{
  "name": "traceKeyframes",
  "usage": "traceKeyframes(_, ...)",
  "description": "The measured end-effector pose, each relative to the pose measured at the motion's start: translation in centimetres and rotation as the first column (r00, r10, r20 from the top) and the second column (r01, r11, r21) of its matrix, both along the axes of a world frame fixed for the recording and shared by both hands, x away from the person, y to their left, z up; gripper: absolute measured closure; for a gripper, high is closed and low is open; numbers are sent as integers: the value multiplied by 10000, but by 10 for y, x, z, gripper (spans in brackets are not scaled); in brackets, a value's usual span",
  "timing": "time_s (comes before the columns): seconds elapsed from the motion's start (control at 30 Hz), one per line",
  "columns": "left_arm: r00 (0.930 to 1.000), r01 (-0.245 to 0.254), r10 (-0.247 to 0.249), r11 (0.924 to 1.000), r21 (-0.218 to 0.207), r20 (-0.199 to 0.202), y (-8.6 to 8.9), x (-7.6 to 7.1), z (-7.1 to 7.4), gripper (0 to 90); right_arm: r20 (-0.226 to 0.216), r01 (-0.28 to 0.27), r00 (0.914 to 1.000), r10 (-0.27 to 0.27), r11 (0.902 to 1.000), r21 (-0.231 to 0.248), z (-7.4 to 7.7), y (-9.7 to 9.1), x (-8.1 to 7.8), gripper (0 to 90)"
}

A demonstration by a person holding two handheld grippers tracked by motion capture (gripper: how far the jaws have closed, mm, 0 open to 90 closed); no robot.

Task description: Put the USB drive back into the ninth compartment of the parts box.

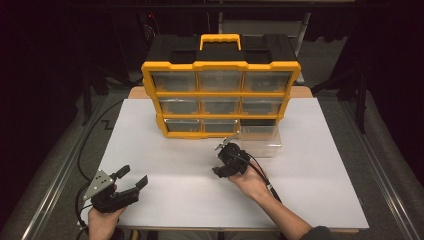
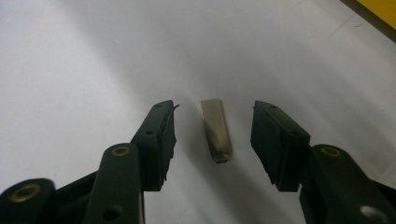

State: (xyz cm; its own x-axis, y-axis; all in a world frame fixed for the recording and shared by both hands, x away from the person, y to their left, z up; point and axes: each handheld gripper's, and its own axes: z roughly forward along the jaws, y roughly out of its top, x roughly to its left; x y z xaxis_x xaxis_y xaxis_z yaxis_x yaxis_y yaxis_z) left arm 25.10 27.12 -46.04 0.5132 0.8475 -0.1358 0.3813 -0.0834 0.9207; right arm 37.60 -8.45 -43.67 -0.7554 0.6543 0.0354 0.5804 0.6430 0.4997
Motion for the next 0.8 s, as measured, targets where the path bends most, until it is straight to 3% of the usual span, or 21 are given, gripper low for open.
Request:
traceKeyframes(0.2,10000,-22,22,10000,-16,6,1,0,0,234,-245,54,9997,-64,9991,-412,0,6,5,582)
traceKeyframes(0.57,10000,14,-14,10000,-9,5,0,0,0,234,-616,-107,9981,61,9972,-735,-5,7,9,707)
traceKeyframes(0.8,10000,4,-4,10000,-14,0,0,0,0,234,-337,-416,9987,378,9916,-1223,-5,11,5,792)
